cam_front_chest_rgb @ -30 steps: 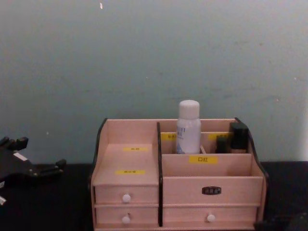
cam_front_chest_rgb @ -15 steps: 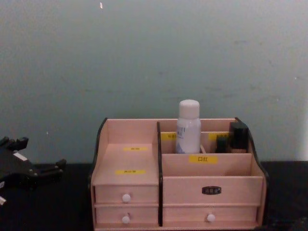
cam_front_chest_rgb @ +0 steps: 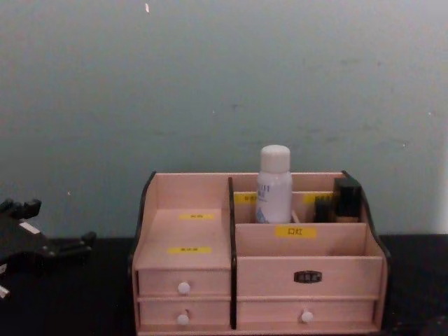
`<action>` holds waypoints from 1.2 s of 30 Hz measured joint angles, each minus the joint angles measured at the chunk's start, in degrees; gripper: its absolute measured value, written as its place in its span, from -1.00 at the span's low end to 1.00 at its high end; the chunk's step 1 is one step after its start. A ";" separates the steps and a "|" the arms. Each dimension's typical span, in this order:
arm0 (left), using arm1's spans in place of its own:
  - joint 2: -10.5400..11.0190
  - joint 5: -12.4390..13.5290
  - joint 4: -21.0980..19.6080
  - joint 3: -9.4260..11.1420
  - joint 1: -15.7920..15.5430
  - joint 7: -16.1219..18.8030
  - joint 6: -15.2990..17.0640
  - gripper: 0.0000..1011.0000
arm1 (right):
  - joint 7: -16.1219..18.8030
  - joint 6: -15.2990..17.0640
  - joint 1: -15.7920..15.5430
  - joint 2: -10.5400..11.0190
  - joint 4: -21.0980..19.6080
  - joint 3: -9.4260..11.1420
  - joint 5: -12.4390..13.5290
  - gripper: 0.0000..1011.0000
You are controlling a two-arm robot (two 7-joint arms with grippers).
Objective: Pick up the facial cleanser and watermelon frost from the table and place them into the tiered storage box.
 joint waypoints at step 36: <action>0.00 0.00 0.00 0.00 0.00 0.00 0.00 0.98 | 2.09 -2.35 3.68 -0.31 -3.72 1.64 2.30 0.44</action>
